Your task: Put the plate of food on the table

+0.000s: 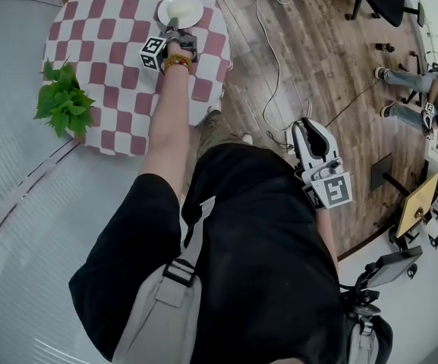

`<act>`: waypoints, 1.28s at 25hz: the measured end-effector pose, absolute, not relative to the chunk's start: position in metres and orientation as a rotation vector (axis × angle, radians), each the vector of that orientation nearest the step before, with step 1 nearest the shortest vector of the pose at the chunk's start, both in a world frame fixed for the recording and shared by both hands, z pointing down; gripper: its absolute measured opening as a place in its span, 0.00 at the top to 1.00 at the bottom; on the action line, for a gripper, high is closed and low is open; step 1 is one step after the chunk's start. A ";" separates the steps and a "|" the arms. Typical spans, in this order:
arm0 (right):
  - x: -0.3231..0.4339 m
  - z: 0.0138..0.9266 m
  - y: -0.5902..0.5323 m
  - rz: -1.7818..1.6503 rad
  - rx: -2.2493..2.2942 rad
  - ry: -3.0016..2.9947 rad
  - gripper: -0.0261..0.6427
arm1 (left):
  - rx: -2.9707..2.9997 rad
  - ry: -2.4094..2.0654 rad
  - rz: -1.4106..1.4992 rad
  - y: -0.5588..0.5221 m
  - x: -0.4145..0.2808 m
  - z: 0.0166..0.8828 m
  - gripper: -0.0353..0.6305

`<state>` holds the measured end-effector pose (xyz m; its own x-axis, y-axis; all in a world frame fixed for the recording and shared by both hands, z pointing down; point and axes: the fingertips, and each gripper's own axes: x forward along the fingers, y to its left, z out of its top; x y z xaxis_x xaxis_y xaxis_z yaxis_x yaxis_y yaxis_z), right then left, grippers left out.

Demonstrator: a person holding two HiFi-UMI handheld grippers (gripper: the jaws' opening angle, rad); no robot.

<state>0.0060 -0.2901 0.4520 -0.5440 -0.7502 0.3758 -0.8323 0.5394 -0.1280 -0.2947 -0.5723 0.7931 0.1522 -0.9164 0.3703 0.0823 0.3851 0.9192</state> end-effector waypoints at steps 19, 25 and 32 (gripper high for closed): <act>0.017 0.446 -0.268 0.461 1.344 -2.570 0.84 | 0.852 -1.166 -0.775 -0.523 -0.281 0.800 0.72; 0.019 0.449 -0.260 0.476 1.313 -2.603 0.84 | 0.839 -1.176 -0.781 -0.490 -0.282 0.797 0.72; -0.007 0.454 -0.258 0.476 1.195 -2.682 0.84 | 0.948 -1.216 -0.714 -0.446 -0.302 0.775 0.72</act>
